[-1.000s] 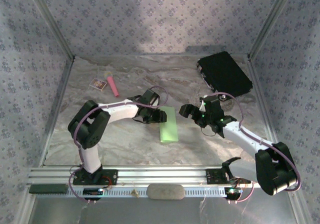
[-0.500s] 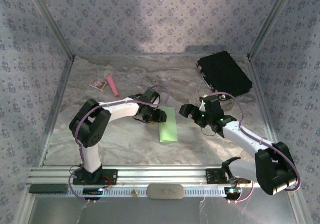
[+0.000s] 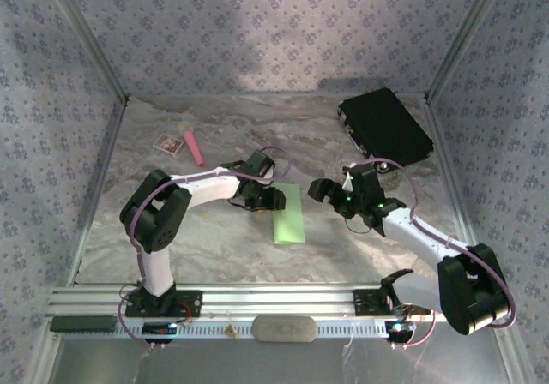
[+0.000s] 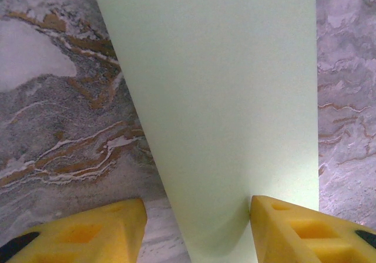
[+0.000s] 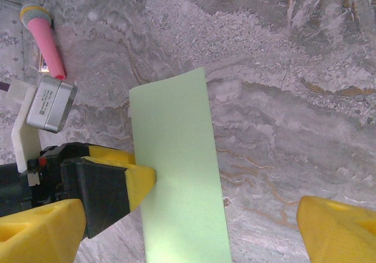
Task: Fold a paper plane with a square sheet of paper (pick it up from the middle)
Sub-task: Fold the paper at the center of the table.
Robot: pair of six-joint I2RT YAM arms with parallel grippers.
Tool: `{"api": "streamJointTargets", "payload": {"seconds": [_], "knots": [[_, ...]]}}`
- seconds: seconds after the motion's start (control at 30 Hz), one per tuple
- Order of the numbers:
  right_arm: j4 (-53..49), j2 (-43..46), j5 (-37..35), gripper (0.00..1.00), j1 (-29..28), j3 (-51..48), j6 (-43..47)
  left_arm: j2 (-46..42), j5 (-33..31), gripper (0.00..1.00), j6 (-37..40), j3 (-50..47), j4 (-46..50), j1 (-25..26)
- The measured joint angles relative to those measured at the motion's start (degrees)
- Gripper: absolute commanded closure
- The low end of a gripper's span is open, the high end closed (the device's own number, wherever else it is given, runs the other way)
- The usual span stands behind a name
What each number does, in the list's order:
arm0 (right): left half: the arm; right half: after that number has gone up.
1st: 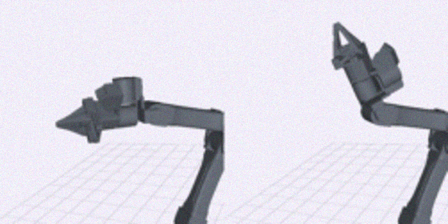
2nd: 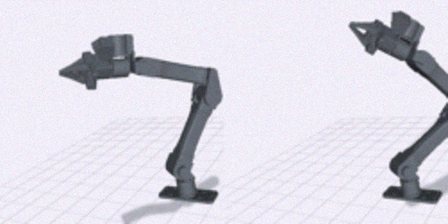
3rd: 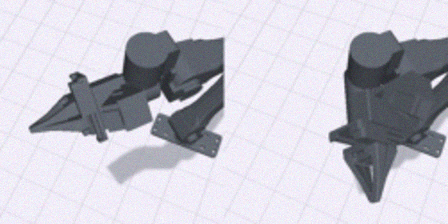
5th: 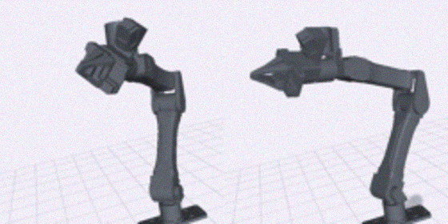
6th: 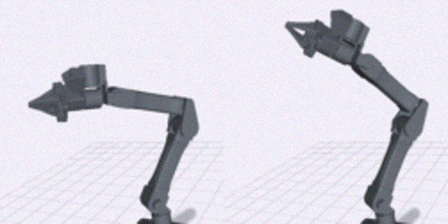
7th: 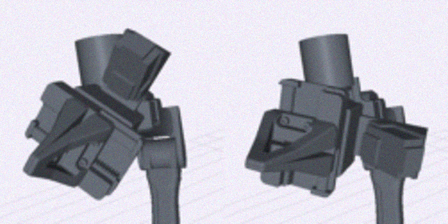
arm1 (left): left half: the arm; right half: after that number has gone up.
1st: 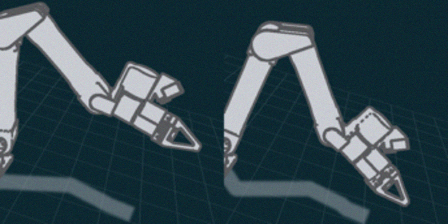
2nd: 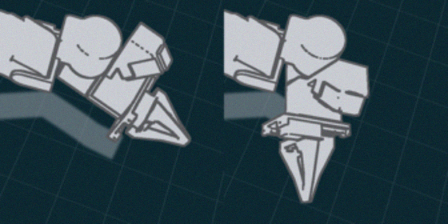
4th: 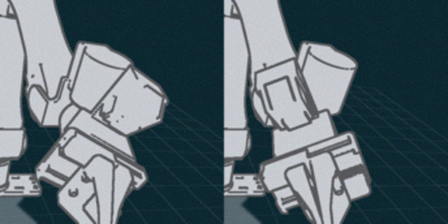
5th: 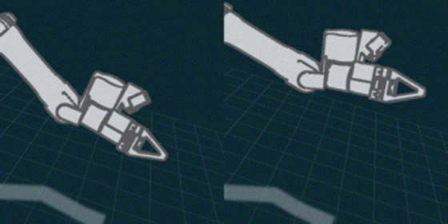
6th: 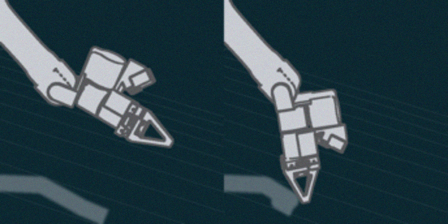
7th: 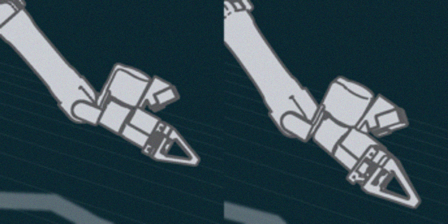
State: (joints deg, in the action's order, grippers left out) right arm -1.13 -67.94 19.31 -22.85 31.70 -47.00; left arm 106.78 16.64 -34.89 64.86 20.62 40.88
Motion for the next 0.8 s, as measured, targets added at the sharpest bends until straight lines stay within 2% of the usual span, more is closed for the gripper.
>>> {"api": "streamJointTargets", "payload": {"seconds": [0.8], "knots": [[-0.4,-0.6,-0.4,0.06,0.0,0.0,-0.2,0.5,-0.8,0.47,1.4,1.1,1.7,0.2]]}}
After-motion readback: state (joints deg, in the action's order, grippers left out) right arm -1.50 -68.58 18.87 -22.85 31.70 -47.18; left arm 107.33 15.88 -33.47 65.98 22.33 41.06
